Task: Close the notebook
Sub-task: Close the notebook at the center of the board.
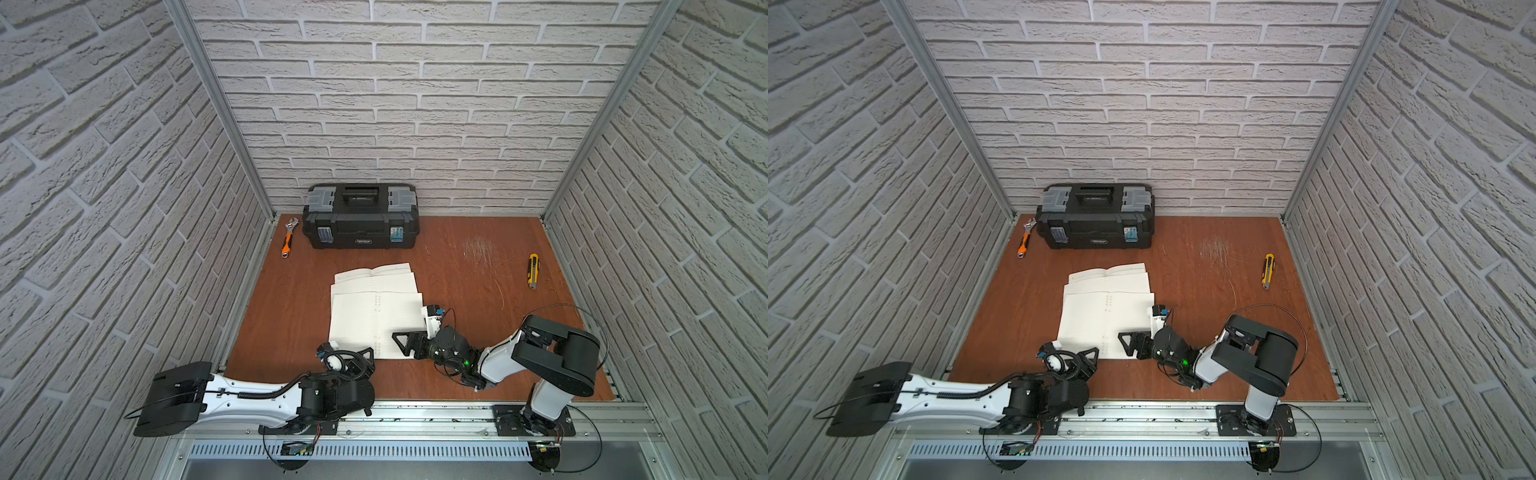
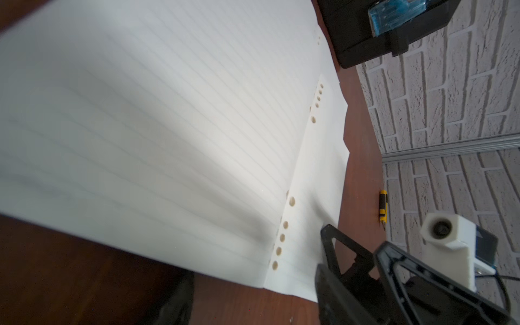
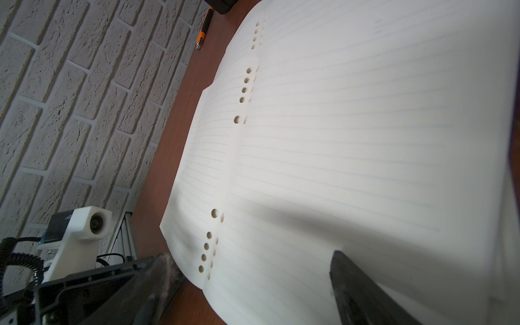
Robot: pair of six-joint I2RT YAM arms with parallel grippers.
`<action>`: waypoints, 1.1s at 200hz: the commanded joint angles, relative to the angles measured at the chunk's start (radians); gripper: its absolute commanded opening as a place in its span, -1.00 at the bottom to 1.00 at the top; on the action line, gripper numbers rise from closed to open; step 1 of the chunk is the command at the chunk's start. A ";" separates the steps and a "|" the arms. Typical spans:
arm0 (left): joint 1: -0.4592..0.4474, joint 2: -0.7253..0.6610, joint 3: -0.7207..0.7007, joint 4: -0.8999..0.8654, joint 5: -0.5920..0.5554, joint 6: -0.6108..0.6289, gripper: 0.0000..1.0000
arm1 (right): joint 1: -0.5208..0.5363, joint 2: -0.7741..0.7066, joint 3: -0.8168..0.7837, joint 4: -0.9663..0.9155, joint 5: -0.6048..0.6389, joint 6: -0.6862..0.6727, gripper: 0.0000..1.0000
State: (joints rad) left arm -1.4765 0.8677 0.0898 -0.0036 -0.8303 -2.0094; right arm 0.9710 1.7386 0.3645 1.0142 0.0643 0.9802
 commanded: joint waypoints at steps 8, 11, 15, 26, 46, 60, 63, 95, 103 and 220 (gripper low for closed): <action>-0.015 0.009 0.032 0.155 -0.002 0.082 0.42 | 0.007 0.056 -0.046 -0.238 -0.043 0.025 0.79; -0.018 0.010 0.026 0.162 -0.010 0.079 0.43 | 0.007 0.056 -0.045 -0.237 -0.042 0.025 0.79; -0.024 0.009 0.020 0.172 -0.020 0.073 0.43 | 0.007 0.058 -0.045 -0.236 -0.044 0.025 0.79; -0.041 0.021 0.007 0.171 -0.054 0.031 0.46 | 0.006 0.061 -0.044 -0.232 -0.047 0.023 0.79; -0.066 0.075 -0.002 0.188 -0.109 -0.038 0.48 | 0.003 0.065 -0.046 -0.226 -0.050 0.027 0.79; -0.067 0.136 -0.009 0.241 -0.112 -0.073 0.50 | 0.003 0.067 -0.051 -0.224 -0.049 0.028 0.79; -0.067 0.150 -0.010 0.249 -0.111 -0.084 0.51 | 0.003 0.067 -0.050 -0.225 -0.048 0.028 0.80; -0.079 0.275 -0.008 0.308 -0.120 -0.155 0.51 | 0.003 0.074 -0.056 -0.211 -0.050 0.035 0.79; -0.084 0.296 -0.012 0.314 -0.138 -0.174 0.51 | 0.003 0.075 -0.058 -0.208 -0.049 0.036 0.79; -0.197 0.111 0.035 -0.343 -0.310 -0.535 0.54 | 0.001 0.153 -0.088 -0.144 -0.045 0.080 0.79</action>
State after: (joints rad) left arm -1.6691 0.9901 0.1181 -0.1505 -1.0637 -2.0850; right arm 0.9707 1.7954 0.3351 1.1492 0.0540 1.0050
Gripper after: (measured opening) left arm 0.768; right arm 0.896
